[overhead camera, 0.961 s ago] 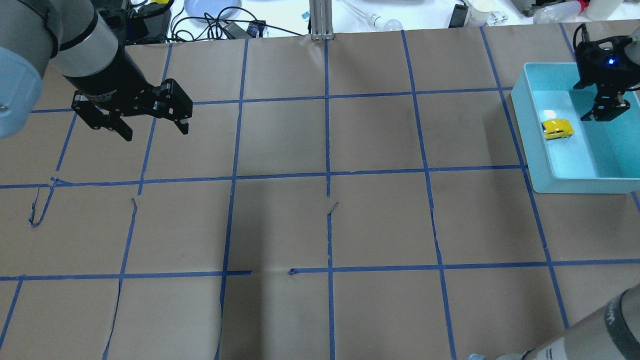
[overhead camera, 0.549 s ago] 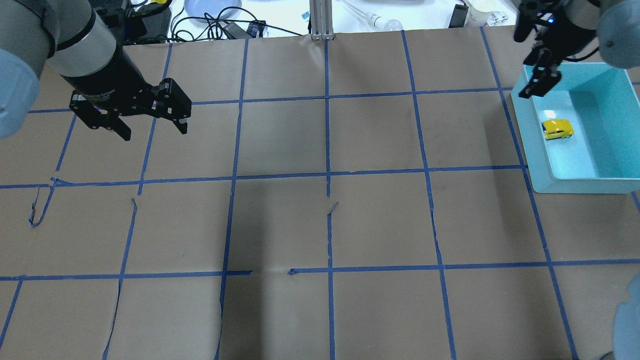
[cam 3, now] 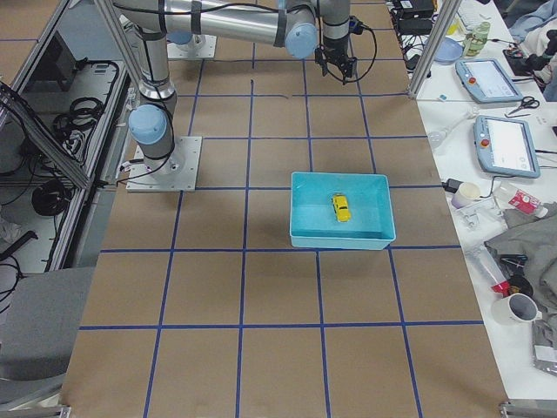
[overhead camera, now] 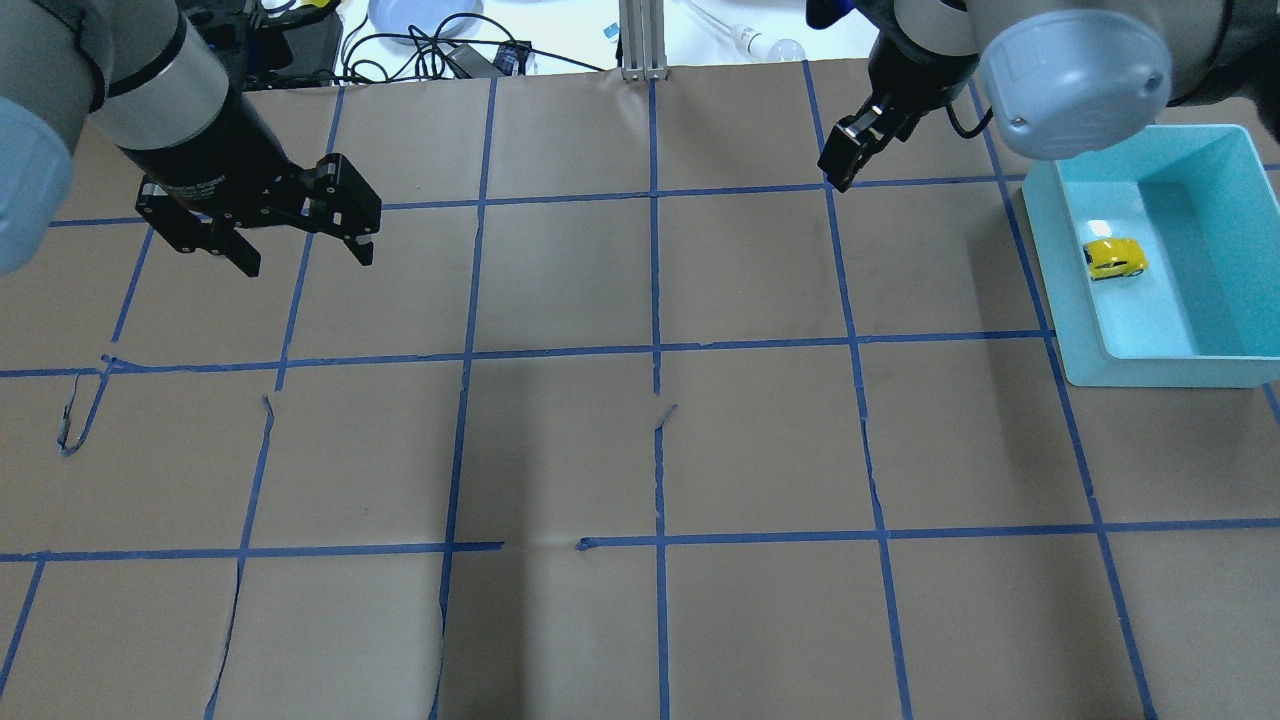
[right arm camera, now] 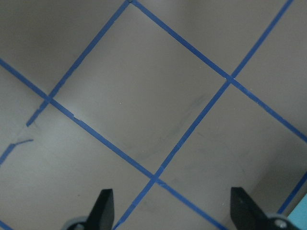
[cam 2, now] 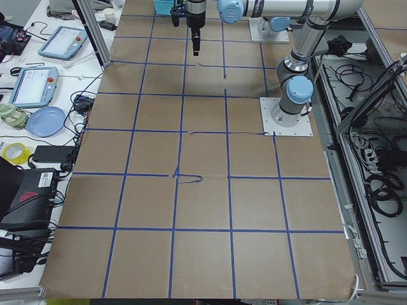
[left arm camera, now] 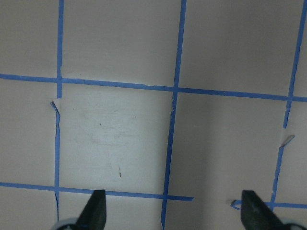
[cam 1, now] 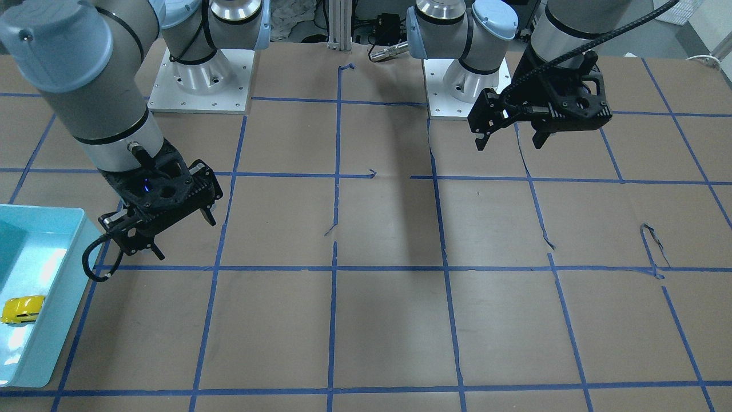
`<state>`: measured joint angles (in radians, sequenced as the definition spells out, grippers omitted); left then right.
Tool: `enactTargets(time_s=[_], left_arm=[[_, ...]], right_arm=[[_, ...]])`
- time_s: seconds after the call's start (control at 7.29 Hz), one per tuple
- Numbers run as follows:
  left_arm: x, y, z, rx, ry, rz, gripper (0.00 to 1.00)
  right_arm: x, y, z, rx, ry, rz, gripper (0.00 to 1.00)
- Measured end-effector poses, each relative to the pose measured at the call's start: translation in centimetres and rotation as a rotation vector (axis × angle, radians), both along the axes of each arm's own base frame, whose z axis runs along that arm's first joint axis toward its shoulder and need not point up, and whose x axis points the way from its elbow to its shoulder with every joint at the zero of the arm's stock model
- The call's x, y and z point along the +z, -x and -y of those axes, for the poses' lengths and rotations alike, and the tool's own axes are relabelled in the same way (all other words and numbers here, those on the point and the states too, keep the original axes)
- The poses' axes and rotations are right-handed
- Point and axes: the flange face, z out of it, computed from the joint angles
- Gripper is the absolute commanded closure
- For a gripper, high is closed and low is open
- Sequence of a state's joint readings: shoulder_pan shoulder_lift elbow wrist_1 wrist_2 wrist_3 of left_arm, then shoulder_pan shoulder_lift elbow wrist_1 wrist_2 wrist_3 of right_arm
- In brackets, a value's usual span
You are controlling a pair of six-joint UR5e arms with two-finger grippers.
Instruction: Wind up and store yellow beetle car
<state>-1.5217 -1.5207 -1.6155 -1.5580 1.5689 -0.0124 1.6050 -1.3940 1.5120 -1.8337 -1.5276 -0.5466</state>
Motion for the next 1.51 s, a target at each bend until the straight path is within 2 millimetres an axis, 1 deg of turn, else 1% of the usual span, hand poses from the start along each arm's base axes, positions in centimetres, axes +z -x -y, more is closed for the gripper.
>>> enactTargets(time_s=[0.14,0.27,0.41,0.55,0.69,0.96,1.24,1.37,1.51], left_arm=[[0.0,0.0,0.0,-0.014,0.0,0.0,0.0],[-0.1,0.0,0.0,-0.02,-0.002,0.001,0.0],[-0.1,0.0,-0.1,-0.022,-0.003,0.0,0.0],[-0.2,0.0,-0.1,-0.023,-0.004,0.0,0.0],[-0.2,0.0,-0.1,-0.023,-0.005,-0.001,0.0],[-0.2,0.0,-0.1,-0.025,-0.005,0.0,0.0],[-0.2,0.1,-0.1,-0.026,-0.006,0.0,0.0],[-0.3,0.1,-0.1,-0.026,-0.007,0.0,0.0],[-0.3,0.1,-0.1,-0.026,-0.006,0.0,0.0]], right_arm=[[1.8,0.5,-0.9,-0.172,-0.028,0.019,0.13],[4.0,1.2,-1.5,-0.304,-0.057,0.027,0.13],[5.6,1.7,-1.9,-0.371,-0.079,0.014,0.18],[6.4,1.9,-2.5,-0.426,-0.101,-0.004,0.18],[6.5,2.0,-2.9,-0.477,-0.117,-0.007,0.18],[6.1,2.5,-2.5,-0.485,-0.104,-0.004,0.17],[5.9,2.9,-2.3,-0.472,-0.089,-0.002,0.04],[5.4,2.9,-2.4,-0.469,-0.096,0.001,0.0],[4.9,2.9,-2.5,-0.469,-0.099,0.006,0.0]])
